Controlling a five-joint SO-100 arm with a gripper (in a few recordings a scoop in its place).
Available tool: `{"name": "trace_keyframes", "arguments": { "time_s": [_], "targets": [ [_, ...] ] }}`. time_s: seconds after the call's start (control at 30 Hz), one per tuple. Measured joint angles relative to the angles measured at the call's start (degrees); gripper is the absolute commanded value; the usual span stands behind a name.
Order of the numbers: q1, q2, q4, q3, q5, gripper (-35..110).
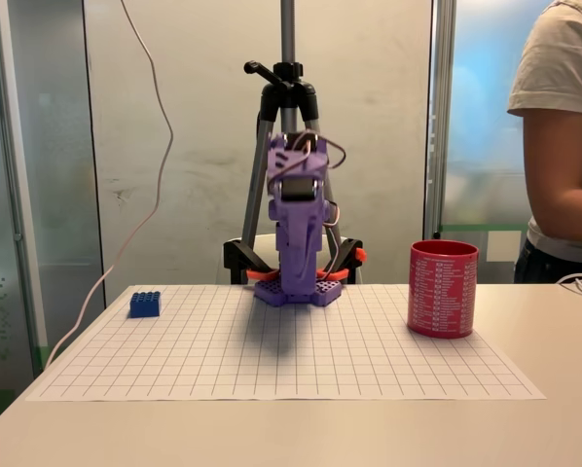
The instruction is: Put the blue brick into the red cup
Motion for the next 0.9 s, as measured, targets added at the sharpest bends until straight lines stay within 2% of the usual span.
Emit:
{"name": "trace_keyframes", "arguments": {
  "time_s": [0.23,0.5,0.7,0.9],
  "targets": [
    [6.7,-16.9,4.6,-26.0,-1.8,0],
    [22.4,-44.6,10.7,-51.6,5.5,0],
    [38.0,-56.2,12.0,-56.1,11.1,0],
    [53.2,-54.9,12.0,-51.4,14.5,0]
  ]
}}
